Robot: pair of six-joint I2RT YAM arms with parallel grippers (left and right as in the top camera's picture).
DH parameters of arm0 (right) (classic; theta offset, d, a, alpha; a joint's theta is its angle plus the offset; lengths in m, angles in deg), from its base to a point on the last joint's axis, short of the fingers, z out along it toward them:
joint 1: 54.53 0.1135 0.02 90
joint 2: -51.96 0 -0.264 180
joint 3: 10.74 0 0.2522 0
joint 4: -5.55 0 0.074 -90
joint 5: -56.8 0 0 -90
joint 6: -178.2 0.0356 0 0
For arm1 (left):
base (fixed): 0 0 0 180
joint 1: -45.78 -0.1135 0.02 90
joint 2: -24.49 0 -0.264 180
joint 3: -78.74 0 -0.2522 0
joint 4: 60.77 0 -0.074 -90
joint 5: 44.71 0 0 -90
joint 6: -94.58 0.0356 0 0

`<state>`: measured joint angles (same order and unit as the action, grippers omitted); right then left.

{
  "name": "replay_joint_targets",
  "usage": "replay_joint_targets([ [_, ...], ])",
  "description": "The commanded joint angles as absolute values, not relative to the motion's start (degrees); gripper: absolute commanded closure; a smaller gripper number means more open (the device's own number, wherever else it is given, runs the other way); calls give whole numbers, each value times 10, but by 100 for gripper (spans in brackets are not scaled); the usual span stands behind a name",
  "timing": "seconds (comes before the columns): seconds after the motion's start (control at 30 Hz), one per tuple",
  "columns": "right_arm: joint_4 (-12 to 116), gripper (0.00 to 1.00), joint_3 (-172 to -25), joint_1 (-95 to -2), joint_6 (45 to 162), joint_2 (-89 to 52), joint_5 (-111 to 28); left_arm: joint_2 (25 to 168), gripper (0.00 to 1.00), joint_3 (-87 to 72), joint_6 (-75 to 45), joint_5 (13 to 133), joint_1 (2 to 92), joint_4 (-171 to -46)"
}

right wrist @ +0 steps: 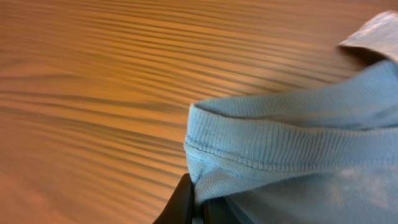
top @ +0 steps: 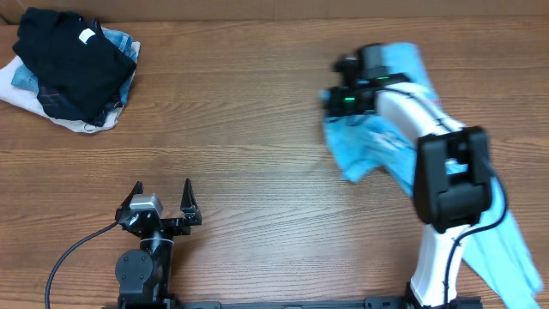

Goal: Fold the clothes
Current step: 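Lift and drag the blue T-shirt leftward to spread it on the table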

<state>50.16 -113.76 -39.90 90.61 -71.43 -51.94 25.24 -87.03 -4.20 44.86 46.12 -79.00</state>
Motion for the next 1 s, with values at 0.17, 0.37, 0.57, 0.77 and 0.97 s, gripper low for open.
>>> replay_joint_targets([
  [0.17, 494, 95, -1223, -202, 992, -716, -528, 248, 0, -872, -33, 455, 458, -790],
  [0.37, 554, 71, -1298, -164, 994, -716, -507, 248, 0, -872, -33, 455, 458, -790],
  [0.57, 715, 16, -1433, -206, 996, -716, -469, 248, 0, -872, -33, 455, 458, -790],
  [0.77, 891, 0, -1524, -326, 1050, -715, -437, 248, 0, -872, -33, 455, 458, -790],
  [0.97, 1069, 0, -1522, -467, 1045, -715, -437, 248, 0, -872, -33, 455, 458, -790],
])
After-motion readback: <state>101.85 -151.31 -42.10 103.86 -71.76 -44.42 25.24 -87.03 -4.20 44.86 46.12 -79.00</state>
